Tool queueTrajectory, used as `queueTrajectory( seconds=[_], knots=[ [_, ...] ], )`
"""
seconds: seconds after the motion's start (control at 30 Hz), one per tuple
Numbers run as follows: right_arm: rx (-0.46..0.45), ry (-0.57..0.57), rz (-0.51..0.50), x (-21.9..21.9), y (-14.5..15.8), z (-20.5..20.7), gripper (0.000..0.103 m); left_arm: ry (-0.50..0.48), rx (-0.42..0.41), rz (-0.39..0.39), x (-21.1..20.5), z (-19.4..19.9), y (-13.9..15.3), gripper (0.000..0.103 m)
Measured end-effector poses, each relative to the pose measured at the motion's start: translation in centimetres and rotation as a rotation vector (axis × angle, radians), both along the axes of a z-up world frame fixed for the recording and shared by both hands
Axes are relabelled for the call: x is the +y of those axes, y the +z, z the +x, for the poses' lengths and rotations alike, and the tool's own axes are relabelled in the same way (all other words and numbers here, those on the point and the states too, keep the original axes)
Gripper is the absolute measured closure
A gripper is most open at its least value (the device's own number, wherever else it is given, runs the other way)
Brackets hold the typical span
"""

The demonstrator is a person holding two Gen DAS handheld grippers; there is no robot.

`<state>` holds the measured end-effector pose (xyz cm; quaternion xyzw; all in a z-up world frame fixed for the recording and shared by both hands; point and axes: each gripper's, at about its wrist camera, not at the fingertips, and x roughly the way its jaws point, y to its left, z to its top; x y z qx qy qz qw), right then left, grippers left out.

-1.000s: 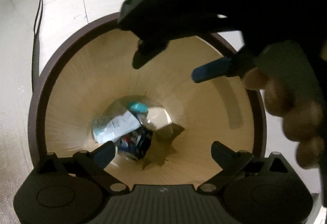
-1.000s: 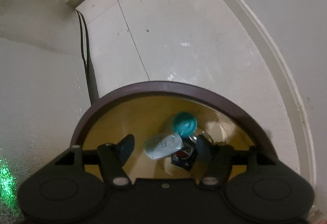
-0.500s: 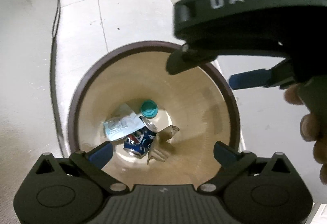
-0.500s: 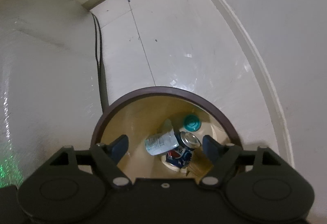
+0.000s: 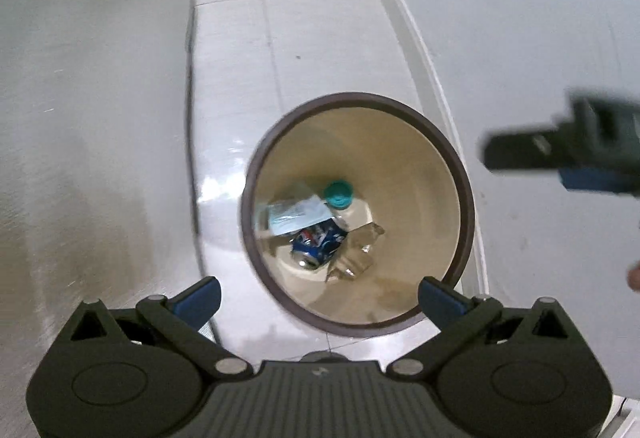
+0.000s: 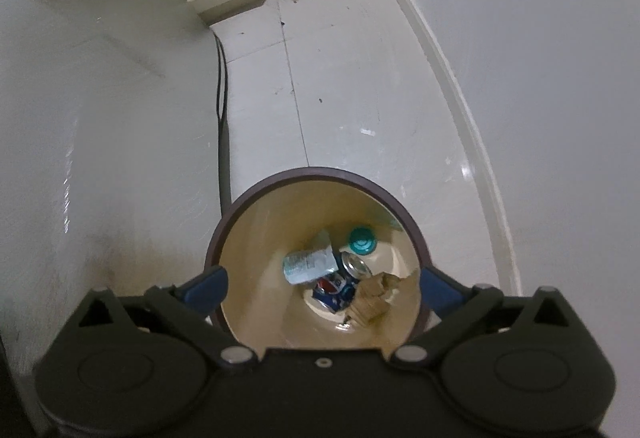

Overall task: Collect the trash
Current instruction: 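Raise both tools from the bin back toward the table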

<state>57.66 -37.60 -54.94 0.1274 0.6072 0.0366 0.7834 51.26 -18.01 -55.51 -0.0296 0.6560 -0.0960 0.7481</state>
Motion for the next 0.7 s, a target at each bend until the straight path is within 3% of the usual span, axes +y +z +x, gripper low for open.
queueTrajectory(
  seconds=[0.4,0.7],
  knots=[
    [-0.028,0.051,-0.074,-2.1,7.8,-5.8,0.0,0.03,-0.054,0.007,1.2,-1.9,10.1,0.0],
    [-0.084,0.06,-0.094,-2.7,16.3,-9.1,0.0,0.014,-0.143,0.008,2.0,-3.6,18.9,0.0]
  ],
)
